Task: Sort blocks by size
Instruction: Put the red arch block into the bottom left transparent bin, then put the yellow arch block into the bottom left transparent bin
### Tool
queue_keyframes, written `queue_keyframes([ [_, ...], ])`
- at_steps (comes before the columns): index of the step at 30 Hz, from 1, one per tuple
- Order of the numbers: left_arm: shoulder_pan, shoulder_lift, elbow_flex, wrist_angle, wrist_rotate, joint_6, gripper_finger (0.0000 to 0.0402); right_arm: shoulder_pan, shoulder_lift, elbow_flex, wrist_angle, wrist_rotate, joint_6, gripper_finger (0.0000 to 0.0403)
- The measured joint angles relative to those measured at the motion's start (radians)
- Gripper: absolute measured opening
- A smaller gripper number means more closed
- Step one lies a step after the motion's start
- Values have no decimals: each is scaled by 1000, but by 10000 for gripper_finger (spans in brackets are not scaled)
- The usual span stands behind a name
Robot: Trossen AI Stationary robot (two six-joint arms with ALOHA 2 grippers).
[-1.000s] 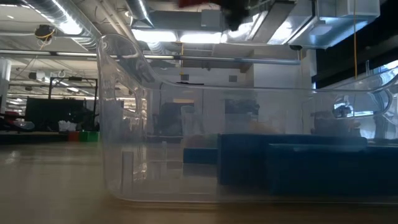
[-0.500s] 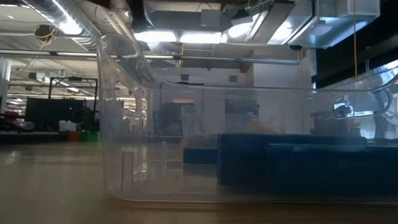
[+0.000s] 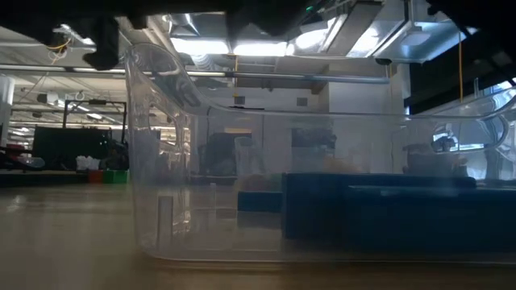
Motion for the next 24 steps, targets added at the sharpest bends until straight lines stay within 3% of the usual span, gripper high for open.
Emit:
queue_keyframes([
  [11,15,-1,0,-1,0,7,210,-25,103,89,54,-27,51,59],
  [20,12,-1,0,-1,0,9,210,-25,104,89,26,-16,42,176],
  [24,7,-1,0,-1,0,5,210,-24,104,88,9,-16,-1,206],
])
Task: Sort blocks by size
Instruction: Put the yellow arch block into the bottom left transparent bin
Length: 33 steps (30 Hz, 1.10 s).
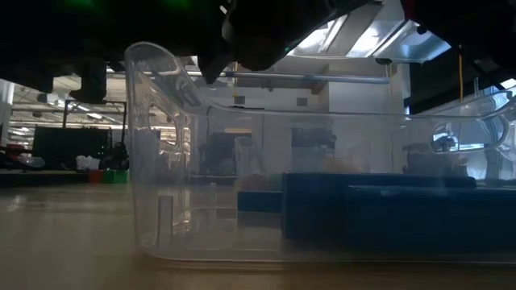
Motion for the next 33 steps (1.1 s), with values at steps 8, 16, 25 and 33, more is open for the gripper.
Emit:
queue_keyframes([
  [8,-1,0,0,0,0,2,210,15,-92,0,-288,0,-33,210],
  [16,-10,-62,0,-12,0,-1,210,59,-205,0,-552,62,-81,199],
  [25,-7,-120,0,-259,-10,-166,210,131,-362,0,-952,141,-98,198],
  [33,9,-115,-8,-365,-19,-284,210,173,-516,-1,-1308,241,3,198],
])
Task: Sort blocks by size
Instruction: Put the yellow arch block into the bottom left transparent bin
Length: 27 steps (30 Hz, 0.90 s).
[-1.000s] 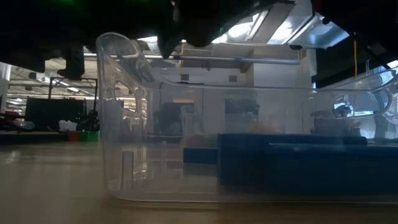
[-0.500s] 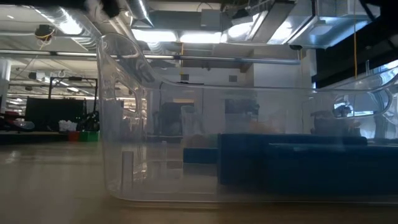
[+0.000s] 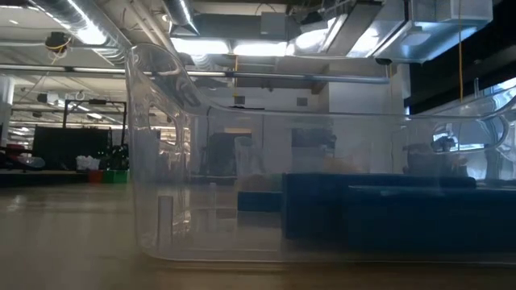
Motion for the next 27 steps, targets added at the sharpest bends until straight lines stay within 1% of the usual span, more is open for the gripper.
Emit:
queue_keyframes([
  [2,5,0,-20,-4,0,-20,210,8,-38,0,-116,20,54,198],
  [5,10,0,-68,-4,0,-64,210,12,-94,-23,-254,82,145,198],
  [7,18,1,-101,-3,0,-93,210,19,-137,-67,-327,114,220,198],
  [9,27,1,-131,-4,1,-150,210,18,-182,-129,-355,133,292,198],
  [11,45,1,-149,-4,23,-194,210,18,-230,-210,-367,136,339,198],
  [13,61,1,-162,4,45,-202,210,17,-288,-301,-368,151,374,198],
  [15,75,1,-169,6,50,-203,210,9,-358,-402,-367,183,417,198],
  [17,88,1,-177,7,50,-201,210,-10,-433,-507,-369,189,465,198],
  [23,104,15,-182,27,38,-218,210,-107,-660,-799,-377,206,603,198],
  [27,104,43,-182,28,19,-152,210,-204,-777,-951,-380,232,682,198],
])
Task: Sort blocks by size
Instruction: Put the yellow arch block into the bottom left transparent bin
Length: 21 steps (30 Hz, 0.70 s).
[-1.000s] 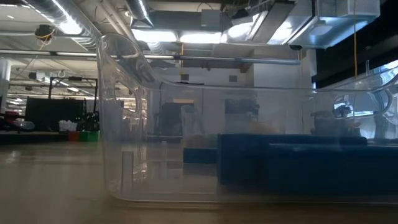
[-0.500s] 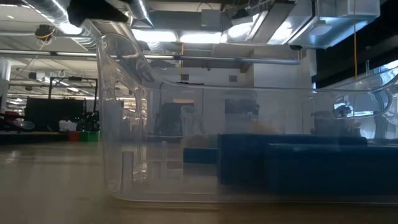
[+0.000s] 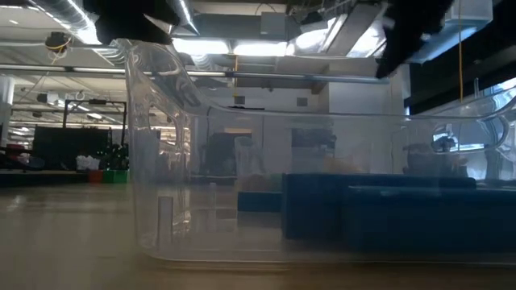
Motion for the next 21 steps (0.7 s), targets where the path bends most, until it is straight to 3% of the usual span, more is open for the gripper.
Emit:
queue_keyframes([
  [5,0,32,0,-6,-1,23,210,-154,-63,-136,0,1,20,198],
  [16,17,57,0,5,0,168,210,-622,-67,-280,35,-19,-233,198],
  [21,41,57,2,35,-1,97,210,-858,-66,-310,196,-155,-443,198],
])
